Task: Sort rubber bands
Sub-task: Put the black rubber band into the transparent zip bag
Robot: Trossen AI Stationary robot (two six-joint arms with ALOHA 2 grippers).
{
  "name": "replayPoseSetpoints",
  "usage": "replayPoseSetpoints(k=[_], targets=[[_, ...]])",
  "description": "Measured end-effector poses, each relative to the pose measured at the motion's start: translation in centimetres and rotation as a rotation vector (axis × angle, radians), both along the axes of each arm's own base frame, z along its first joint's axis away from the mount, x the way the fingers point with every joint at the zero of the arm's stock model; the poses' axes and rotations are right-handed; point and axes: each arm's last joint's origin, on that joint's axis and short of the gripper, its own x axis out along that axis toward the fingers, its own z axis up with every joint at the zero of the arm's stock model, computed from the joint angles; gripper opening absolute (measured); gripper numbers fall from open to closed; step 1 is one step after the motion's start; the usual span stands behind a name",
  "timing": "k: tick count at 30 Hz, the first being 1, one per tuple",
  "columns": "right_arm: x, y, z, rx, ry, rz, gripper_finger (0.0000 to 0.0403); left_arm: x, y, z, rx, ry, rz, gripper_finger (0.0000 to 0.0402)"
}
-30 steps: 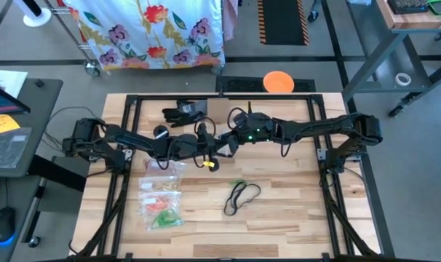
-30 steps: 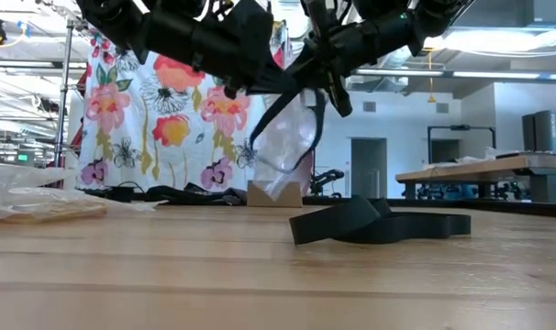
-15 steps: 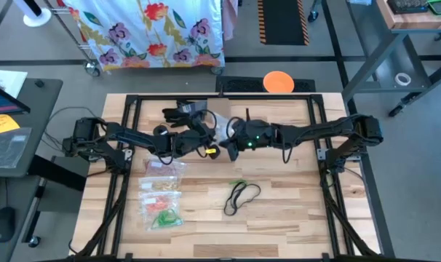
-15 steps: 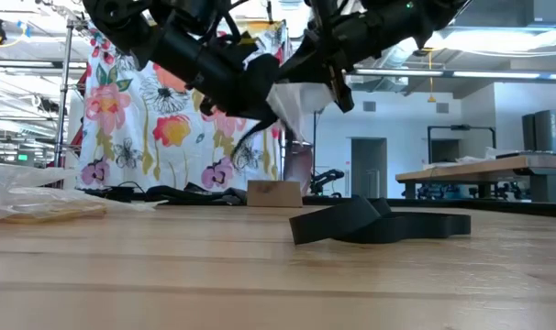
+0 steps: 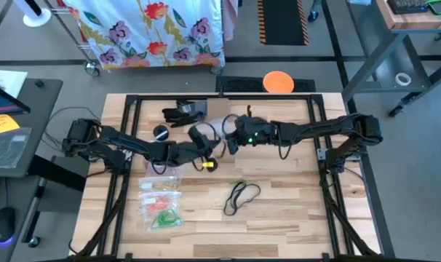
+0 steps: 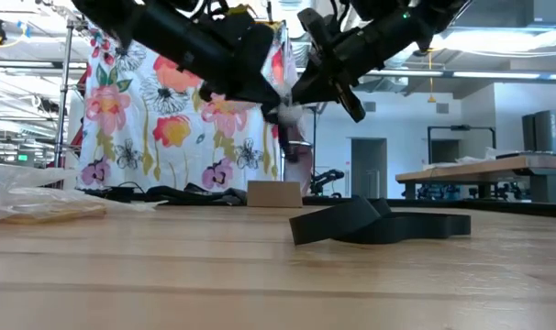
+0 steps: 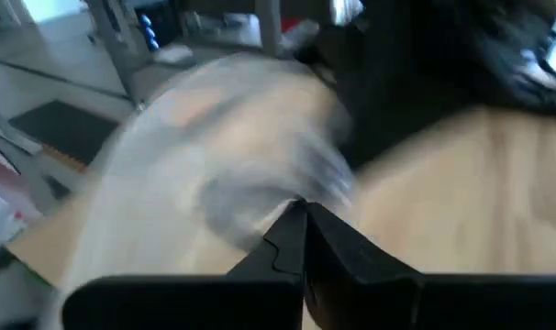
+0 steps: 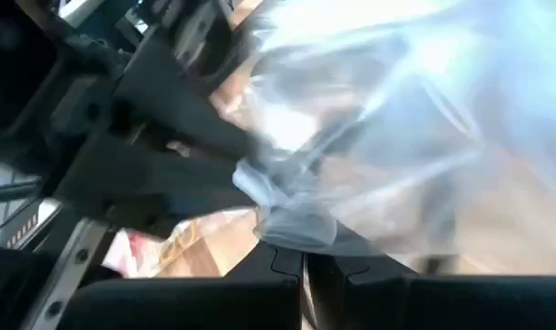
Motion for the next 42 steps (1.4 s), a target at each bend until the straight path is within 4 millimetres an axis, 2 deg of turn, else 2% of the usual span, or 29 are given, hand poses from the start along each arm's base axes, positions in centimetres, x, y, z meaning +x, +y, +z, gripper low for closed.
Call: replayPoseSetpoints(k=[4, 8, 12, 17, 23, 33, 42], targets=[[-0.3, -0.9, 0.7, -0.012, -0.033, -0.042, 0.0001, -0.9, -1.6, -0.4, -0.009, 0.094, 0.008, 0.0], [-0.3, -1.2, 1.3, -0.012, -0.08, -0.05, 0.0001, -2.0, -3.0, 0.0, -0.001, 0.127, 0.024, 0.0], [0.0, -0.9, 2.0, 0.007, -0.165, -0.07, 0.0001, -1.9, -4.1, 1.3, 0.041, 0.04, -0.033, 0.0], [0.2, -0.2, 2.1, 0.004, -0.177, -0.074, 0.0001, -1.4, -4.5, 2.5, 0.068, -0.055, -0.154, 0.0], [0.3, 0.7, 2.1, -0.009, -0.181, -0.041, 0.0001, -0.8, -4.2, 3.4, -0.007, -0.16, -0.364, 0.0], [0.5, 2.6, 2.2, -0.029, -0.184, 0.023, 0.0001, -0.5, -1.5, 3.2, -0.141, -0.194, -0.336, 0.0], [0.6, 3.5, 2.3, -0.042, -0.195, 0.05, 0.0001, -0.5, -0.1, 2.9, -0.25, -0.215, -0.257, 0.0]])
